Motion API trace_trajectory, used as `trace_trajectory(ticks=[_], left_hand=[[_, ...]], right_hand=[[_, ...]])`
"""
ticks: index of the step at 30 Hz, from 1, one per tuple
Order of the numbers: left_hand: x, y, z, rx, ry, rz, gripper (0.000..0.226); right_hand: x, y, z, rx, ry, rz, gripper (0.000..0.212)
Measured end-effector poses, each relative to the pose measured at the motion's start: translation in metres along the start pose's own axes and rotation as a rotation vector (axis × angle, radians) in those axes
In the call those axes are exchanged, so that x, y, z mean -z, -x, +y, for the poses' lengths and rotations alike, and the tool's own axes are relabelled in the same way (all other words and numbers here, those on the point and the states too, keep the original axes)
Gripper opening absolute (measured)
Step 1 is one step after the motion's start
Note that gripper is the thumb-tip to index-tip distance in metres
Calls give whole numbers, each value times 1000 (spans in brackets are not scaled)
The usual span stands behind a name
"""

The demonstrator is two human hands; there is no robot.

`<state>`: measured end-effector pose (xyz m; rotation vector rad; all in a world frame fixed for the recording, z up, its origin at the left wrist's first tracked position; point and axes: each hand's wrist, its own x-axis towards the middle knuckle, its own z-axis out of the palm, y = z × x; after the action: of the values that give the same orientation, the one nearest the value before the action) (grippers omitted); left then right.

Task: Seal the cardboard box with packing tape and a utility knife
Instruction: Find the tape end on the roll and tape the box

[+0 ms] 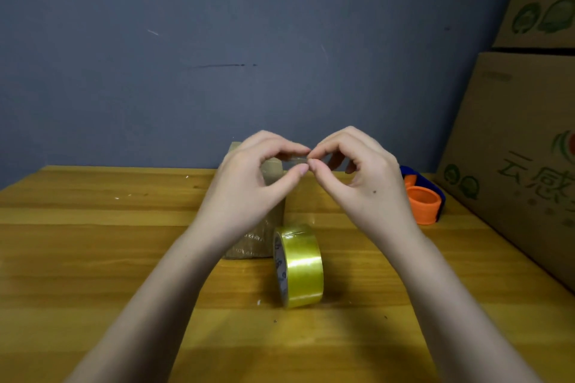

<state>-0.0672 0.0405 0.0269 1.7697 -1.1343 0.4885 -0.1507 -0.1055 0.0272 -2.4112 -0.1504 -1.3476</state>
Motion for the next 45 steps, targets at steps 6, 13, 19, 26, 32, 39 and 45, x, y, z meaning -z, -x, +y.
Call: trace_trajectory(ticks=[6,13,19,26,32,39,45], left_hand=[[1,-2,1,114,61,9,12],[4,-3,5,263,297,-25,9],[-2,-1,7,314,366,1,12],[-5,0,9,268,237,21,10],[1,-1,6,234,121,66,10],[-6,5,8,240,-113,133,34],[-9,28,7,354,-281,-69,54]], right_hand=[[2,-2,3,-67,-47,-57,7],[7,-5,0,-238,-307,-99,2],[5,-4,1,-272,-313,-75,13],[3,-5,3,-341,-370,-151,13],[5,-5,2,-266,-293,-118,7],[4,-4,3,-239,-218,-79,5],[10,-4,6,-265,-218,-98,5]])
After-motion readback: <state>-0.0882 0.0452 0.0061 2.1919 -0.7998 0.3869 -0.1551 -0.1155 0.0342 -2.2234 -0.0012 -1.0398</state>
